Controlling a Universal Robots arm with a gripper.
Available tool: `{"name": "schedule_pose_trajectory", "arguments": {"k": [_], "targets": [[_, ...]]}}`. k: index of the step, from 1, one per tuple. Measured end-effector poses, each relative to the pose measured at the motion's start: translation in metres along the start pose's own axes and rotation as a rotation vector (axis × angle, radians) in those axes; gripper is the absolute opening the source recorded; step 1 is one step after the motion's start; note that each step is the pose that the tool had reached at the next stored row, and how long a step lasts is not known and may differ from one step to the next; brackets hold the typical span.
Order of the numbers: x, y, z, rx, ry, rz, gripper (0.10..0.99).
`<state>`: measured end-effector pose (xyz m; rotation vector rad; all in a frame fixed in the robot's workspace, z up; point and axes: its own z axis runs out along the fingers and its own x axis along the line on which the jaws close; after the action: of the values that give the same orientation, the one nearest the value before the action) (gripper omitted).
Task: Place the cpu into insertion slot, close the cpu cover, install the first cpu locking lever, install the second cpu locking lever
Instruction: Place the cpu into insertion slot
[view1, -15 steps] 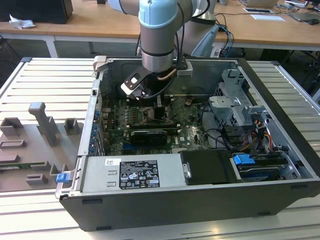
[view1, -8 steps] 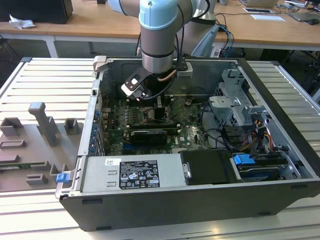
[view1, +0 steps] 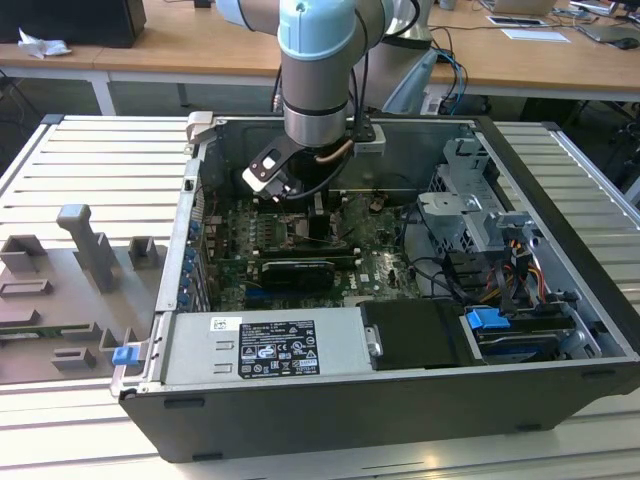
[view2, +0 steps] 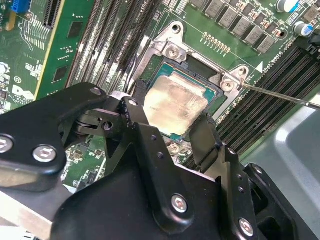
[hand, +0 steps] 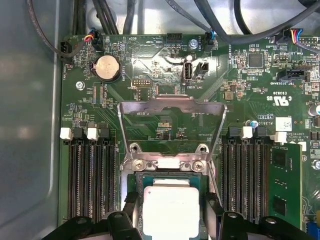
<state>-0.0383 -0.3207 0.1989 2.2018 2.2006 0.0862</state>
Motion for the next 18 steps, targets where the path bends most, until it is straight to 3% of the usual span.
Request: {"name": "schedule_pose_trajectory", "arguments": {"k": [7, 14, 15, 18], "targets": [[0.0029, 0.0002, -0.0010, 0.000, 0.0030, 0.000, 0.620], [0.0030, 0.0010, -0.0123, 0.000, 0.0017, 0.000, 0.620], [0.0022, 0.0011, -0.0162, 0.000, -0.0008, 0.000, 0.475], [-0.0039, 0.0011, -0.0163, 0.000, -0.0010, 0.000, 0.114]]}}
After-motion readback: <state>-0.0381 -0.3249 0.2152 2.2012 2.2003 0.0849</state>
